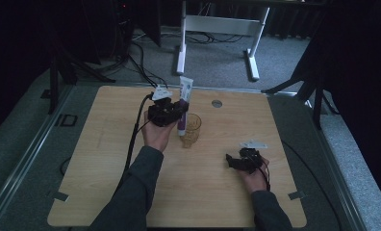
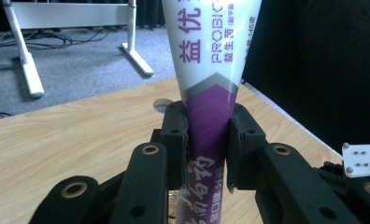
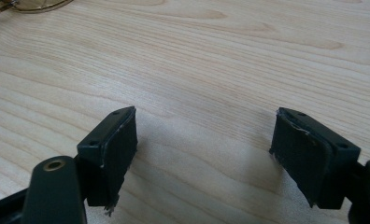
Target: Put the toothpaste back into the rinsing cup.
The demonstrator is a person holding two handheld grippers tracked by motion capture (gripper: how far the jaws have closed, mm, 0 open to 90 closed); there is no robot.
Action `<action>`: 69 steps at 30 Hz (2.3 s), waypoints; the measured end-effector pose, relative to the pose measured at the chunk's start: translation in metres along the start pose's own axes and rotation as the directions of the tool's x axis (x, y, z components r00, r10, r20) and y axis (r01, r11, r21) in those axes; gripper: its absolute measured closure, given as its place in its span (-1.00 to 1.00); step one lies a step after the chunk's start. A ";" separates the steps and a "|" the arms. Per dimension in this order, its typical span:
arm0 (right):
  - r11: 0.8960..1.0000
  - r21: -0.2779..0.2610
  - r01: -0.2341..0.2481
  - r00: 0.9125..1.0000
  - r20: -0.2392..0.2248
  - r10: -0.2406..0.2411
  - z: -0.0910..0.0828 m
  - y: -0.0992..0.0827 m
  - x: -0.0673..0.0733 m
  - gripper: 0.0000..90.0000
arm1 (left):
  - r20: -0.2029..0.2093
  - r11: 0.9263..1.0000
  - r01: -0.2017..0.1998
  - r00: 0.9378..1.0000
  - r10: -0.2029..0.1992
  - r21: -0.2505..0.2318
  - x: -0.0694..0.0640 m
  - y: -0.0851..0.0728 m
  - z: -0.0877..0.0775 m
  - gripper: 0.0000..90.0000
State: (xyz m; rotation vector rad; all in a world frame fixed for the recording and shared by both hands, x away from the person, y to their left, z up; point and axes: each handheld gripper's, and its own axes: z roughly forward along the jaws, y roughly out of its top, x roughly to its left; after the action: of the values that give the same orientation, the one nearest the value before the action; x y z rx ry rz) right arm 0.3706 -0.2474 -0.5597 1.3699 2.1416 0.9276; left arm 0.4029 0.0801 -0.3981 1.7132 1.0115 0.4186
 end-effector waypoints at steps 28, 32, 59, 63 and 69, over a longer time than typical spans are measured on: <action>1.000 0.001 0.000 1.000 0.000 0.000 0.000 0.000 0.000 -0.50 | 0.006 0.998 0.027 1.000 -0.027 -0.053 0.003 0.005 0.013 0.59; 1.000 0.001 0.000 1.000 -0.001 0.000 0.000 0.000 0.000 -0.50 | 0.003 0.998 0.030 1.000 -0.029 -0.059 0.004 0.004 0.014 0.59; 1.000 0.001 0.003 1.000 -0.003 -0.003 0.001 0.001 0.000 -0.50 | -0.023 0.996 0.028 0.999 -0.030 -0.088 0.008 0.000 0.034 0.59; 1.000 0.000 0.004 1.000 -0.002 -0.004 0.001 0.001 0.000 -0.50 | -0.023 0.995 0.031 0.999 -0.033 -0.095 0.010 0.000 0.037 0.59; 1.000 0.000 0.003 1.000 -0.003 -0.003 0.001 0.001 0.000 -0.50 | -0.027 0.996 0.033 0.999 -0.036 -0.083 0.011 0.000 0.043 0.59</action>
State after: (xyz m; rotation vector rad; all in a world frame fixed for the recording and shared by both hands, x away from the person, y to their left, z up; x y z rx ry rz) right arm 0.3714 -0.2471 -0.5597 1.3657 2.1455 0.9286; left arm 0.4393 0.0630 -0.4165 1.6176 1.0289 0.4575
